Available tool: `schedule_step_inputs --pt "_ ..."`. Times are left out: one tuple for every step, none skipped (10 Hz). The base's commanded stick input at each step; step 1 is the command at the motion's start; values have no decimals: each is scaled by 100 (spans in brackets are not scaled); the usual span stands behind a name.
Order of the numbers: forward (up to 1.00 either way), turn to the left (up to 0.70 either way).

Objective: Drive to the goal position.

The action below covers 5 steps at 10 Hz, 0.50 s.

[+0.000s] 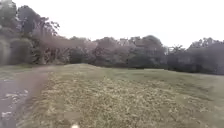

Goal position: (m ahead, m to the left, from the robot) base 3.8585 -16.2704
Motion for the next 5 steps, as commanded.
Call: schedule_step_inputs --pt "60 0" --pt "60 0" --pt "60 0" --pt "60 0" --pt "60 0"
